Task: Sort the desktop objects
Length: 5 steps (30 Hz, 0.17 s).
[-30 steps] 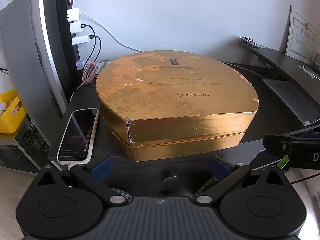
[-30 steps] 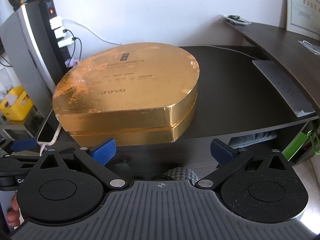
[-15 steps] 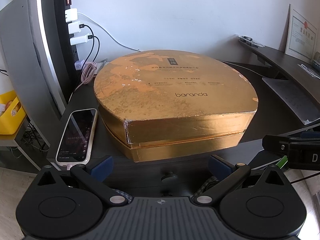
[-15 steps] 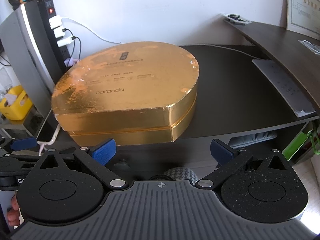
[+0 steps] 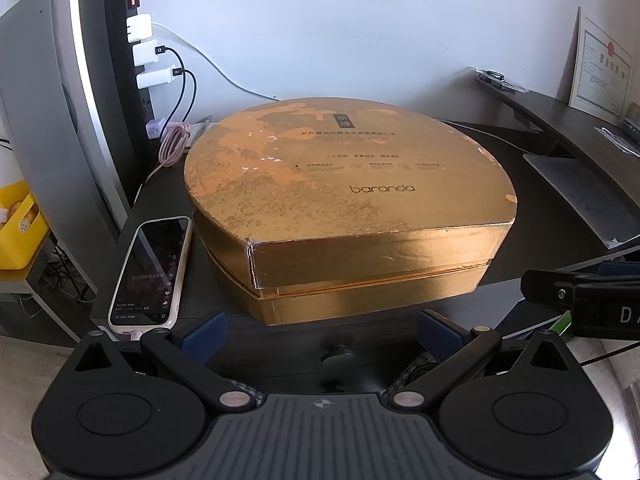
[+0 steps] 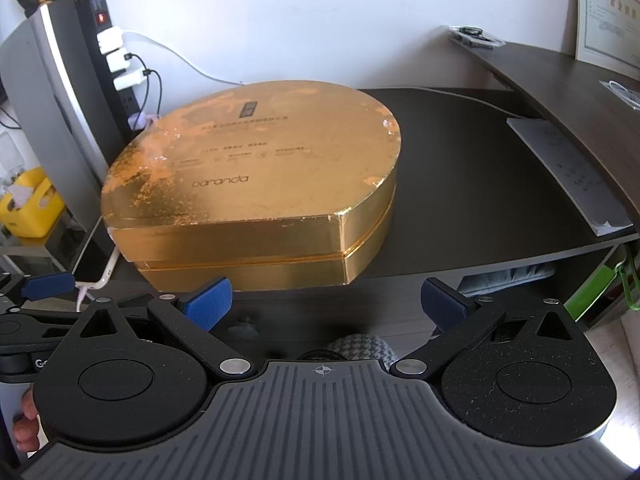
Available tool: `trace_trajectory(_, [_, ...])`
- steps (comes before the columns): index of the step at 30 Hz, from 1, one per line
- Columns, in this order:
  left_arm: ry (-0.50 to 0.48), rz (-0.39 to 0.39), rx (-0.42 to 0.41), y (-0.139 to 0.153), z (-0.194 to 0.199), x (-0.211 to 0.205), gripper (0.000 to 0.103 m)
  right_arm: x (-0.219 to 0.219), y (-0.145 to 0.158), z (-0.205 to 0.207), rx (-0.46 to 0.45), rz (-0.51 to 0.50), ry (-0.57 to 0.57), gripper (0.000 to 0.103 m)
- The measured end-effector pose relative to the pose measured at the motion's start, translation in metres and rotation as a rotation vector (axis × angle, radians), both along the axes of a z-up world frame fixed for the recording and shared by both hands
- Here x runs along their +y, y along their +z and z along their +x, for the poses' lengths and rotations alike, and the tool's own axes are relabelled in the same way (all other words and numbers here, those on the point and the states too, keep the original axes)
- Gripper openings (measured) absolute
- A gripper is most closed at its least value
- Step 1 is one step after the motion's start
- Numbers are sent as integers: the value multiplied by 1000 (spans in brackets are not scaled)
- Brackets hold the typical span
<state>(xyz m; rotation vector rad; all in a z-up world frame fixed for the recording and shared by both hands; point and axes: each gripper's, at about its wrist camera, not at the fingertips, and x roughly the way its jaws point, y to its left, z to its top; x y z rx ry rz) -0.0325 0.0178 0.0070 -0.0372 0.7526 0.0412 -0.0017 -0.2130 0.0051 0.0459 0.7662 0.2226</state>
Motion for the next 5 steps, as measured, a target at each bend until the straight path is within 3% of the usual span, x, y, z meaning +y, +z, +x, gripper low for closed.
trace_trajectory(5, [-6, -6, 9, -3, 3, 0, 103, 0, -1, 2, 2, 6, -6, 103])
